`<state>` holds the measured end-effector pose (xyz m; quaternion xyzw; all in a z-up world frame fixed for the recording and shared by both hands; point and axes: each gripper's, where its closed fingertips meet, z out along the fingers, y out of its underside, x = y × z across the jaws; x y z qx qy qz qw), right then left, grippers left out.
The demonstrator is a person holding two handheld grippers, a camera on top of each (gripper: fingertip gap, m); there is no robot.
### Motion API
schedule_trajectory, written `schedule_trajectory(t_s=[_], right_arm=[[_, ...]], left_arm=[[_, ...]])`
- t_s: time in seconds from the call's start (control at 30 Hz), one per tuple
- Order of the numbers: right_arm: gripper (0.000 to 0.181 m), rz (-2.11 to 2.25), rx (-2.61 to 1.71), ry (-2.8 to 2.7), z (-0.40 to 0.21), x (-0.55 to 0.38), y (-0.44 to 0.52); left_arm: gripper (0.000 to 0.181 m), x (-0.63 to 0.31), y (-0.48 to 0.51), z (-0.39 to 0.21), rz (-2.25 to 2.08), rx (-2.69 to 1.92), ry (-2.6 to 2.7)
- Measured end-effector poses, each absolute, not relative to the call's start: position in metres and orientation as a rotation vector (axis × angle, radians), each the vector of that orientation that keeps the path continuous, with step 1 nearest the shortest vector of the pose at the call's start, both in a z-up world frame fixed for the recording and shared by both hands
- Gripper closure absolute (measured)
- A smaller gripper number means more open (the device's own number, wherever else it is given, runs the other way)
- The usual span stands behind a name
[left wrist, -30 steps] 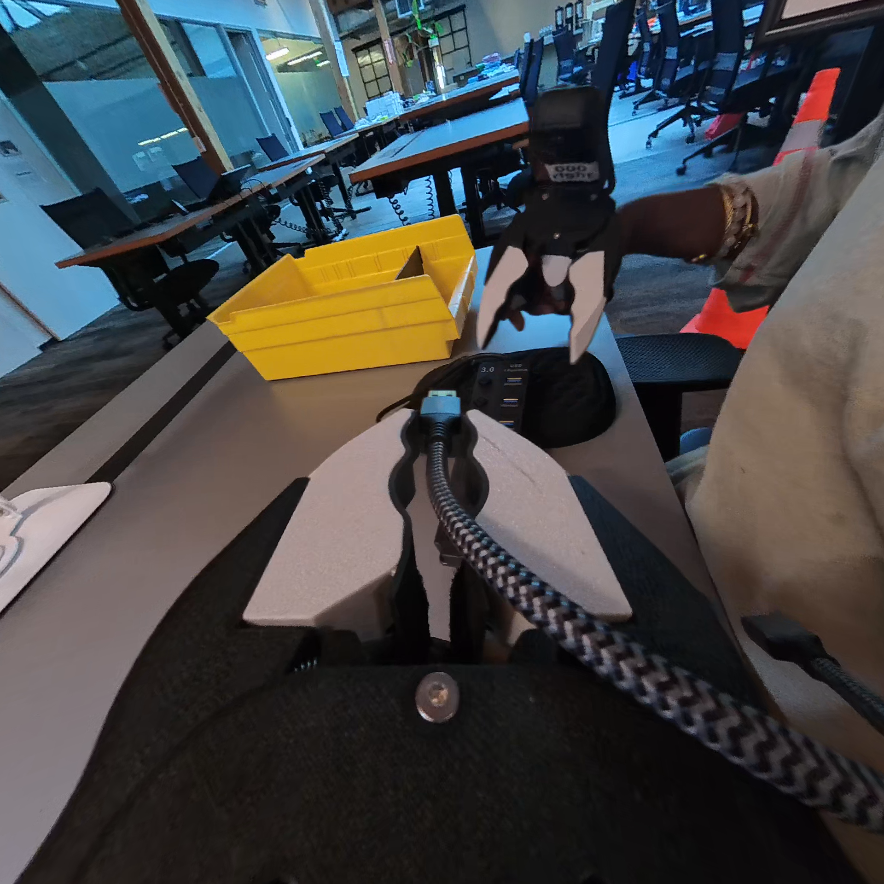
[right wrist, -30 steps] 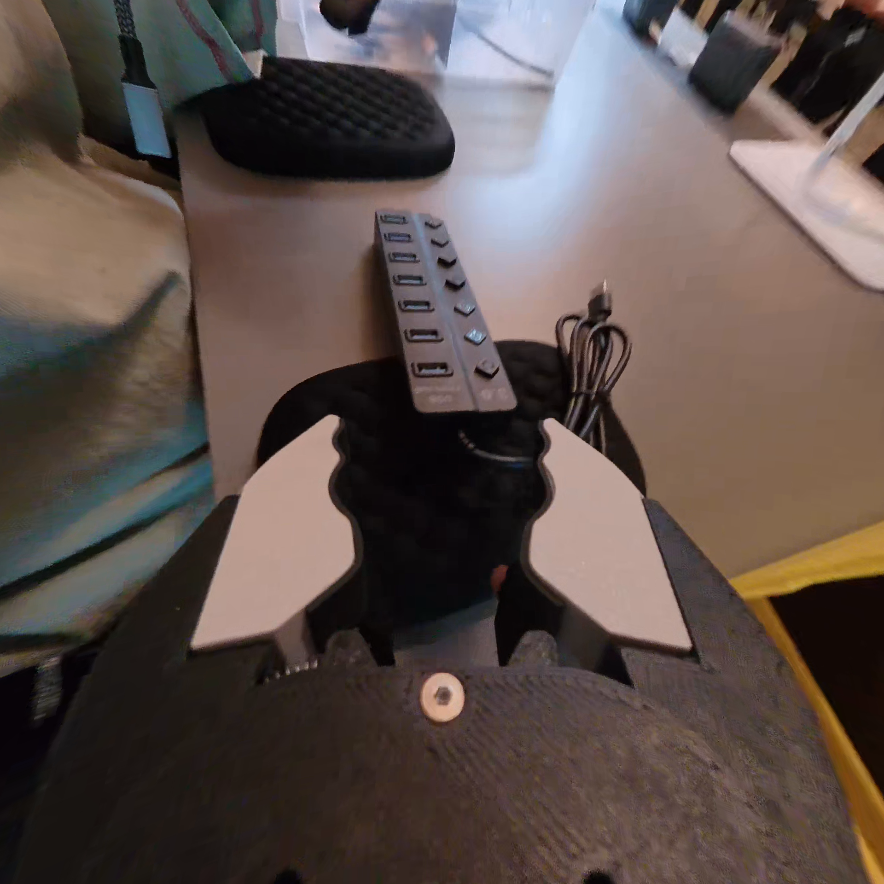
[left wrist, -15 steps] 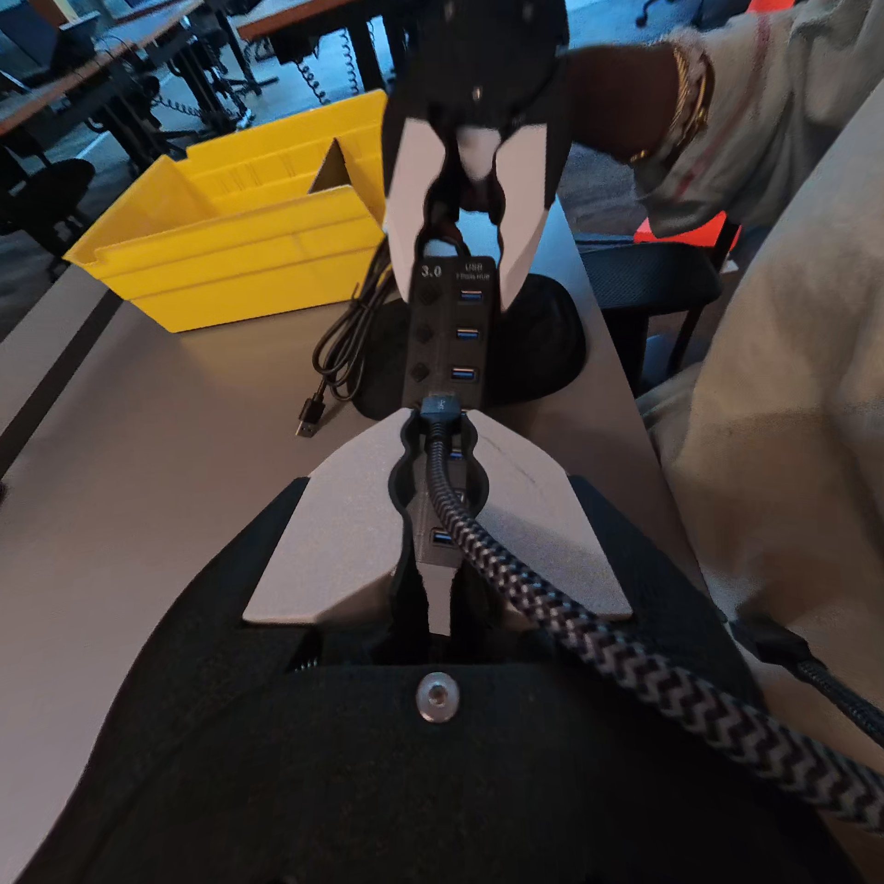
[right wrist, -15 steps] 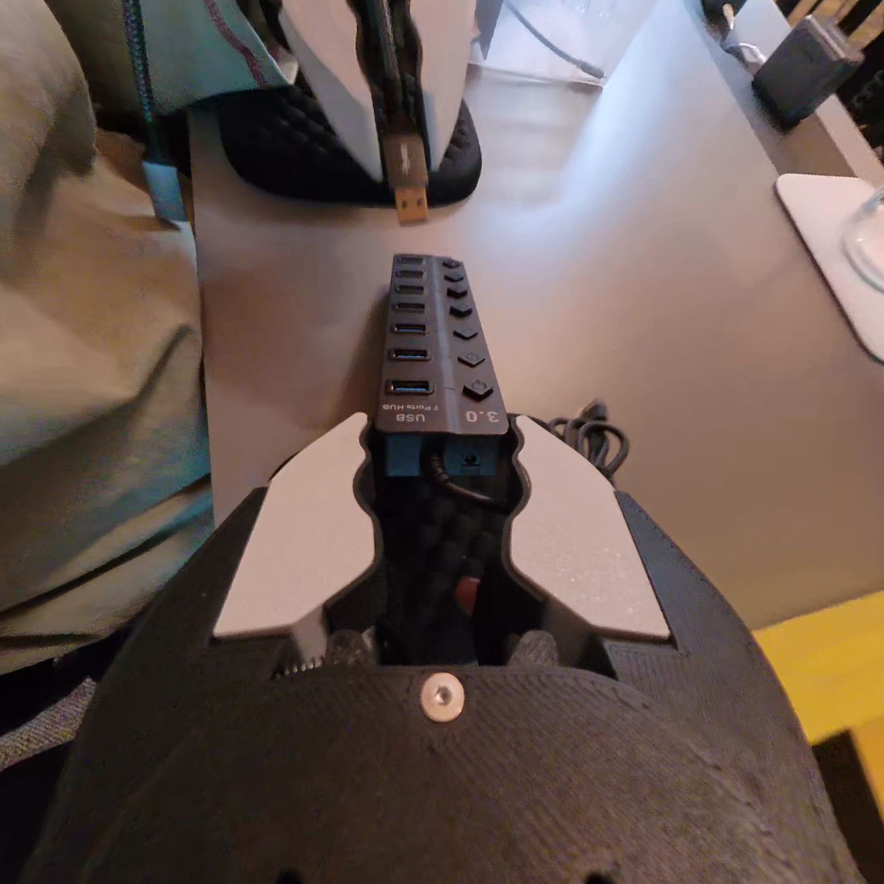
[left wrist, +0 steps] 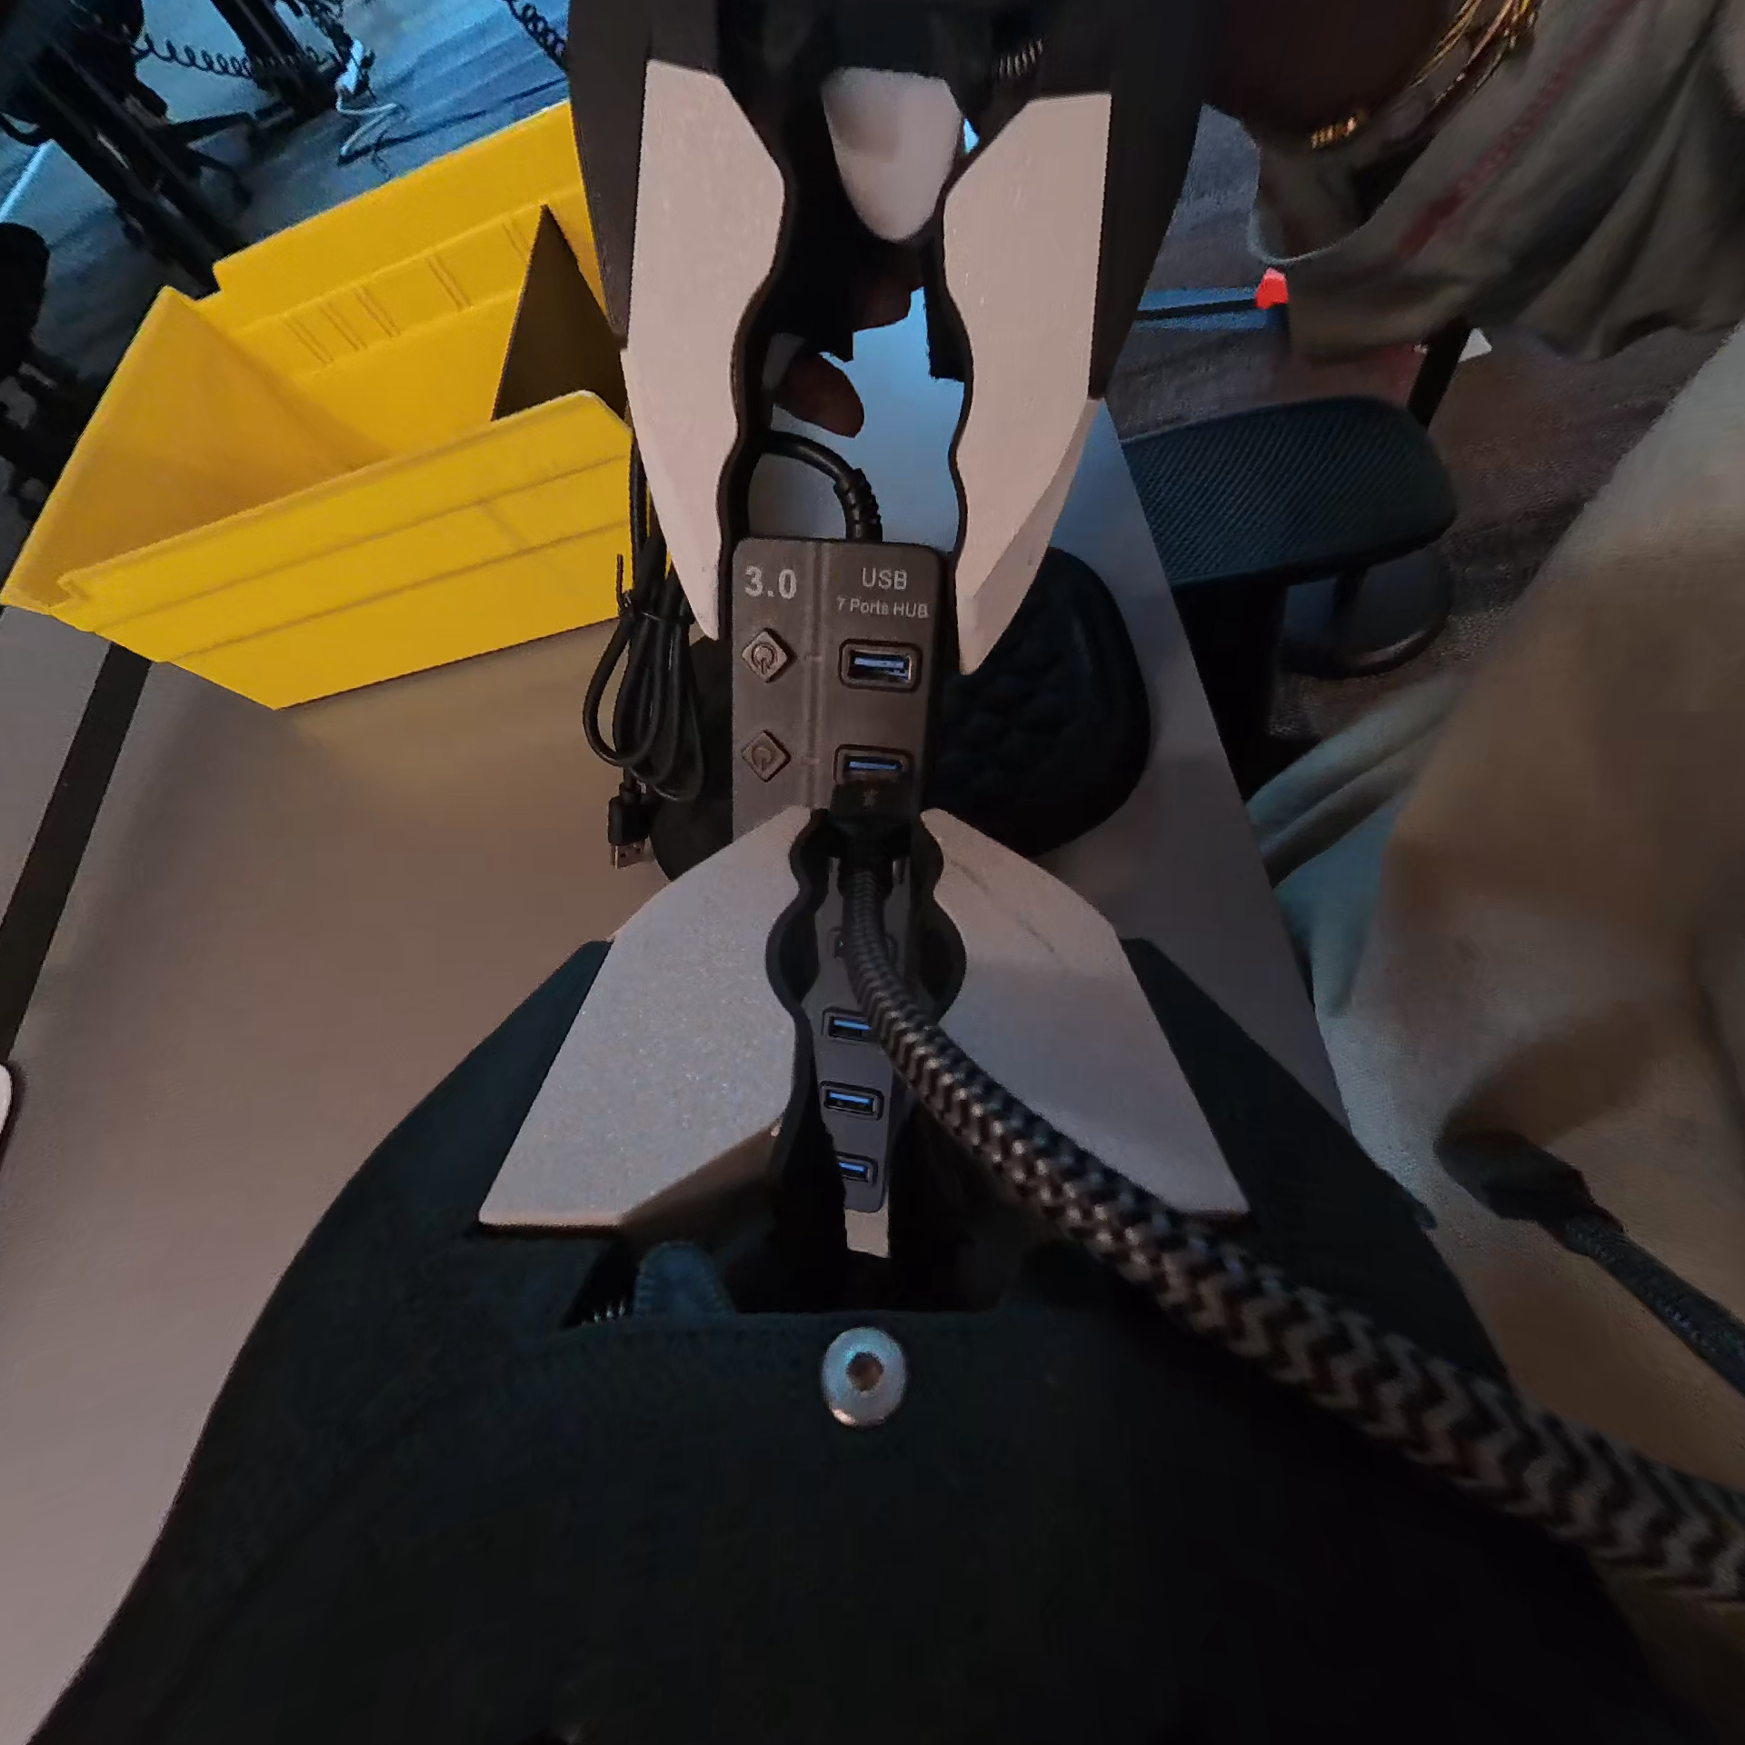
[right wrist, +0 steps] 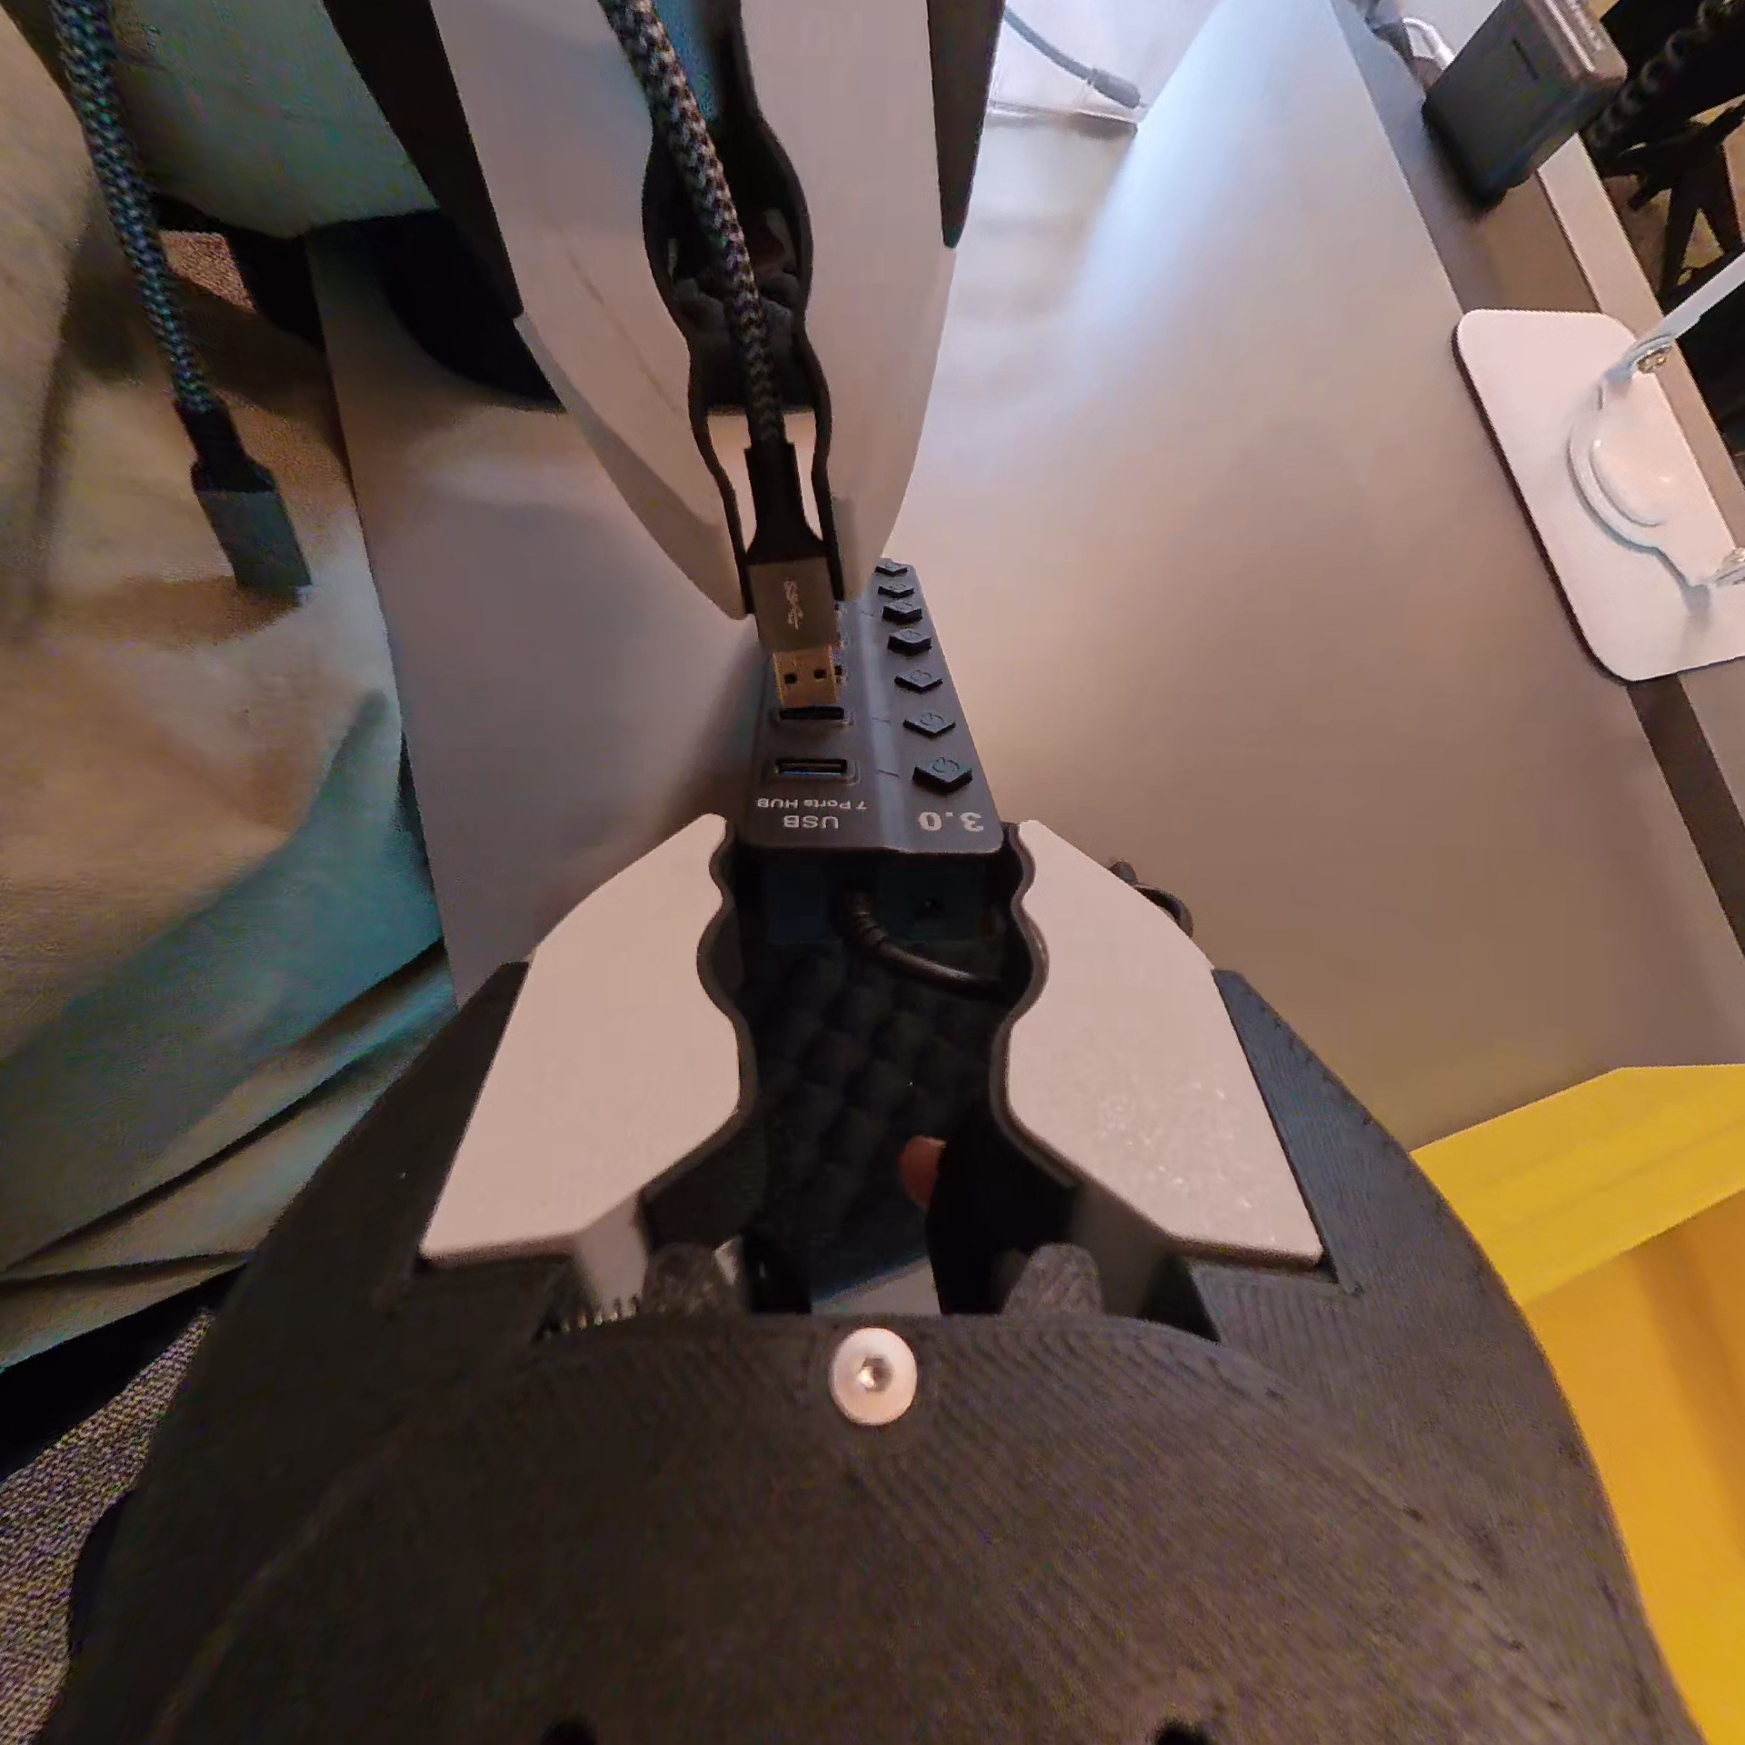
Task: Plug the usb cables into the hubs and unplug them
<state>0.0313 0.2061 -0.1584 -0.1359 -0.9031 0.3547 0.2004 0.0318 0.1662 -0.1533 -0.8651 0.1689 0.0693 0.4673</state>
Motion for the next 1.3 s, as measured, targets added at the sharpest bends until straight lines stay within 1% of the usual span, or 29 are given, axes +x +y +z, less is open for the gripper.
schedule_trajectory(t_s=[0.4,0.73,1.3], right_arm=[[0.128,0.967,-0.331,-2.503,-0.1597,0.0338,0.2053],[0.129,1.018,-0.342,-2.478,-0.1577,0.0343,0.2034],[0.13,1.001,-0.34,-2.46,-0.1593,0.0341,0.2014]], left_arm=[[0.165,0.0347,0.1685,-0.1552,0.056,-2.152,0.463],[0.165,0.036,0.1688,-0.1536,0.065,-2.222,0.573],[0.165,0.0368,0.1728,-0.1615,0.071,-2.212,0.585]])
